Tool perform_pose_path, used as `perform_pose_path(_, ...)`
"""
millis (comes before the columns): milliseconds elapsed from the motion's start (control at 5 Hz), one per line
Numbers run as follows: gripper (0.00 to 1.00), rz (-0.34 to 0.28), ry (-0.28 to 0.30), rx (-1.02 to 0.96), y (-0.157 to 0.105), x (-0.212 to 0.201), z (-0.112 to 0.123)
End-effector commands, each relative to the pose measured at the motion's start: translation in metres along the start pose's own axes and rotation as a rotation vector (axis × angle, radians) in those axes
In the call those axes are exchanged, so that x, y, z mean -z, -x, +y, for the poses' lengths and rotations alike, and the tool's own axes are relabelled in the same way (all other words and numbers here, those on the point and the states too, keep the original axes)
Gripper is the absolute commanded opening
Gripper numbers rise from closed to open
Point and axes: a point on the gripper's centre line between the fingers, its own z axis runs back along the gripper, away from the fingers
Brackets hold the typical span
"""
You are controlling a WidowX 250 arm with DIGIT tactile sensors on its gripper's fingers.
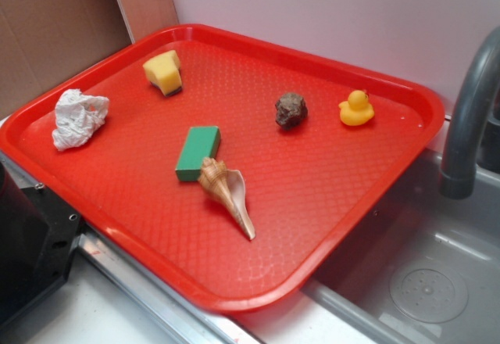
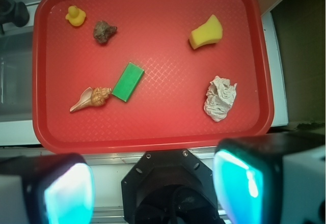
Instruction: Grab the rock.
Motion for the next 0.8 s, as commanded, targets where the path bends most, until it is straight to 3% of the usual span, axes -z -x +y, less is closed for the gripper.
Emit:
perform_pose_path(0,1.0,0.0,0.0,0.0,0.0,0.0,0.0)
perform_pose_path(200,1.0,-0.09,-0.038,0.255,-0.044,0.036,-0.019)
perform_pose_path(400,1.0,-0.171,0.015,0.393,-0.068,0.053,-0.032)
perform_pose_path(600,1.0,-0.176,0.001,0.446,-0.099,0.082,-0.045)
